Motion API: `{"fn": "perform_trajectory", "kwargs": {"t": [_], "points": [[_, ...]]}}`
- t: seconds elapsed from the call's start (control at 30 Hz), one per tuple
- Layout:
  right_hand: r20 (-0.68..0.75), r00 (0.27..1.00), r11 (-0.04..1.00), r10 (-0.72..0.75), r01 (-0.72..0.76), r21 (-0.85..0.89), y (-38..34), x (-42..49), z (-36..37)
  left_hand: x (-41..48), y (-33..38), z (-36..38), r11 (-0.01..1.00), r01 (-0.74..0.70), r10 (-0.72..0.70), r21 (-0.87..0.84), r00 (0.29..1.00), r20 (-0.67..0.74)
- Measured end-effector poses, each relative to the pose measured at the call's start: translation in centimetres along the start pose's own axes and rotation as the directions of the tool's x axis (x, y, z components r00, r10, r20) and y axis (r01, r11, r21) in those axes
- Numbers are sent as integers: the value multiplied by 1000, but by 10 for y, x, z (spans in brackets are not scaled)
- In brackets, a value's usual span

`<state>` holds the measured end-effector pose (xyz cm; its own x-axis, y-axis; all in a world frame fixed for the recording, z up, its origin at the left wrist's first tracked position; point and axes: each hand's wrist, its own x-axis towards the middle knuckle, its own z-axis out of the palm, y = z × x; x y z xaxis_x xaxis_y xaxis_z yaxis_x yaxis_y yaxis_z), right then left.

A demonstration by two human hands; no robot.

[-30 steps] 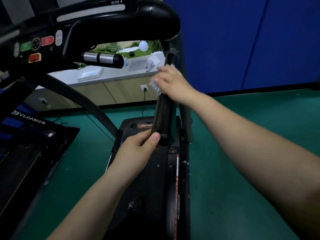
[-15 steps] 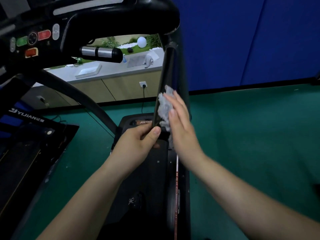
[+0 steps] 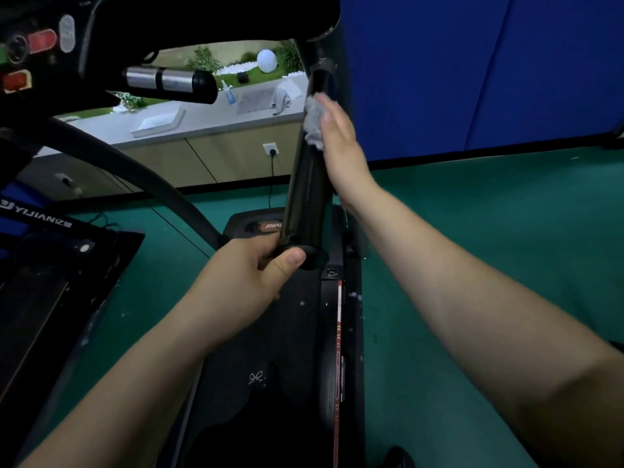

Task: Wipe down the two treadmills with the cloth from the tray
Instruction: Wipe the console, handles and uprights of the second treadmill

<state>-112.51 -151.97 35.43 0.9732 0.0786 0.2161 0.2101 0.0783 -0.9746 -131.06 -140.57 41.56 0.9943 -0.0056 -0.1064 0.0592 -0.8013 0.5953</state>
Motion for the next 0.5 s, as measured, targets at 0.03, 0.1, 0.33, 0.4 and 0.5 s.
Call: {"fn": "perform_trajectory", "kwargs": {"t": [0.03,0.1,0.33,0.4,0.5], "points": [[-25,999,1000,25,-25,7,2,18,0,0,0,0,1000,-2,2,-3,1000,5],[-75,992,995,100,-98,29,1,46,-2,-1,0,0,1000,-17,17,5,1000,9],[-52,911,886,410,-384,258,9,71,-11,-1,2,3,998,-65,65,-19,998,-7],[-51,897,860,439,-403,314,12,60,-9,-3,1,6,997,-74,73,-21,997,-35],[-97,872,850,480,-434,299,10,23,-5,-4,2,8,997,-69,67,-31,996,-53]]}}
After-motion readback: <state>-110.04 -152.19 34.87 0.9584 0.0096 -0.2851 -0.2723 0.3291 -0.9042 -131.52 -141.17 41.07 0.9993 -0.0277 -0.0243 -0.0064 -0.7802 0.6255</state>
